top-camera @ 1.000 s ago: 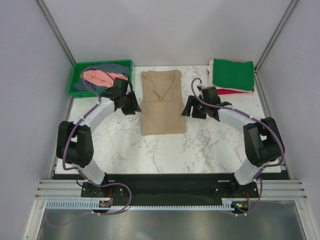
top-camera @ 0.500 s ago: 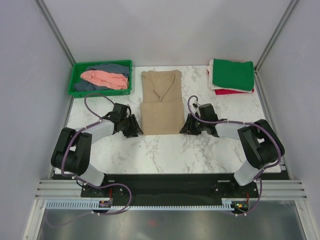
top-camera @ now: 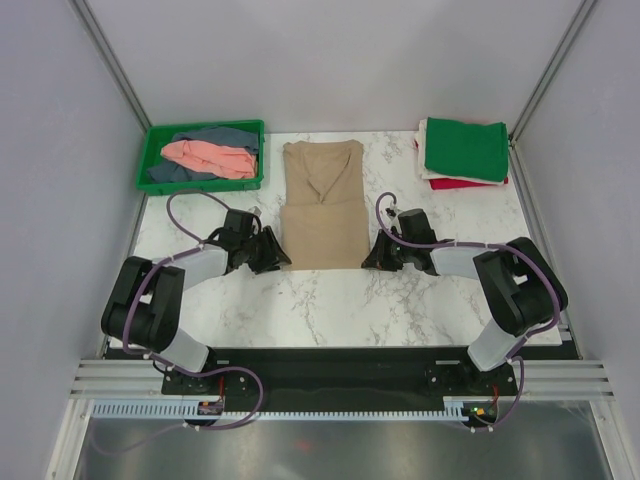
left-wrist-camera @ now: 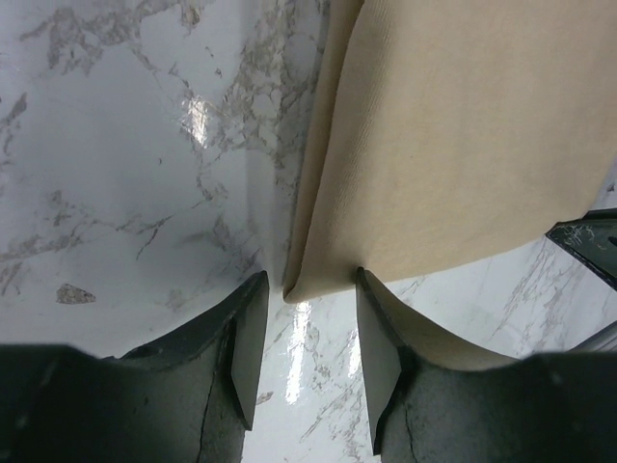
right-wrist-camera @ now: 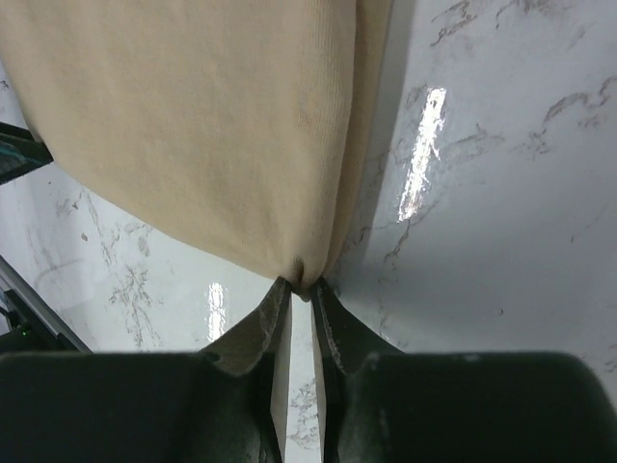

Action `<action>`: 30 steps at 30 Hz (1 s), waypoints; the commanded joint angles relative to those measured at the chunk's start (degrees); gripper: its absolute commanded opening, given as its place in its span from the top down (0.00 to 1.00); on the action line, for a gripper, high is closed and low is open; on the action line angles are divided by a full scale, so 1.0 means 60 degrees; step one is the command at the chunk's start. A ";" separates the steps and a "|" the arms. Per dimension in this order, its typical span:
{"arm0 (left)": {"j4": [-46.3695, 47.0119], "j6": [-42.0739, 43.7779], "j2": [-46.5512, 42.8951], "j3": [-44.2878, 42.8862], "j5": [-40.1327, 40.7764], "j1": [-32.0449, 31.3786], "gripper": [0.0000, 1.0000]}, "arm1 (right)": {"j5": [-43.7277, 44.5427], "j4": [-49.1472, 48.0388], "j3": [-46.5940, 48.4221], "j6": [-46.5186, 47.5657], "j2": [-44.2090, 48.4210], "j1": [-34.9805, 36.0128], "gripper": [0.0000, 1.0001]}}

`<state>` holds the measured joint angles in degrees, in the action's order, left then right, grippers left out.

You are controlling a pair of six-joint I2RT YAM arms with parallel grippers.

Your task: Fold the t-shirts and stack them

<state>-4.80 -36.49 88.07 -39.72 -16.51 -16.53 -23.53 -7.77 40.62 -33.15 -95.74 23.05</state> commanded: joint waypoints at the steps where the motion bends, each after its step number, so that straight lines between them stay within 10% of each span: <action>1: 0.0652 -0.0275 0.0233 0.0190 -0.0046 -0.0027 0.51 | 0.0245 0.0094 -0.0017 0.0309 -0.0258 0.0026 0.81; 8: 0.1106 -0.0481 0.0424 0.0380 -0.0090 -0.0101 0.64 | 0.0201 0.0109 -0.0017 0.0397 -0.0419 0.0026 1.00; 13: 0.1181 -0.0510 0.0351 0.0366 -0.0221 -0.0290 0.98 | 0.0201 0.0065 -0.0149 0.0368 -0.0361 0.0026 1.00; 30: -0.3021 -0.1724 -0.5590 0.1115 0.0322 -0.3074 0.98 | 0.0684 0.5290 -0.1395 0.0750 0.6725 0.0580 1.00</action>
<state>-14.55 -42.37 61.14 -32.42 -13.56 -33.50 -20.45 13.93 32.25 -29.10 -62.57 24.99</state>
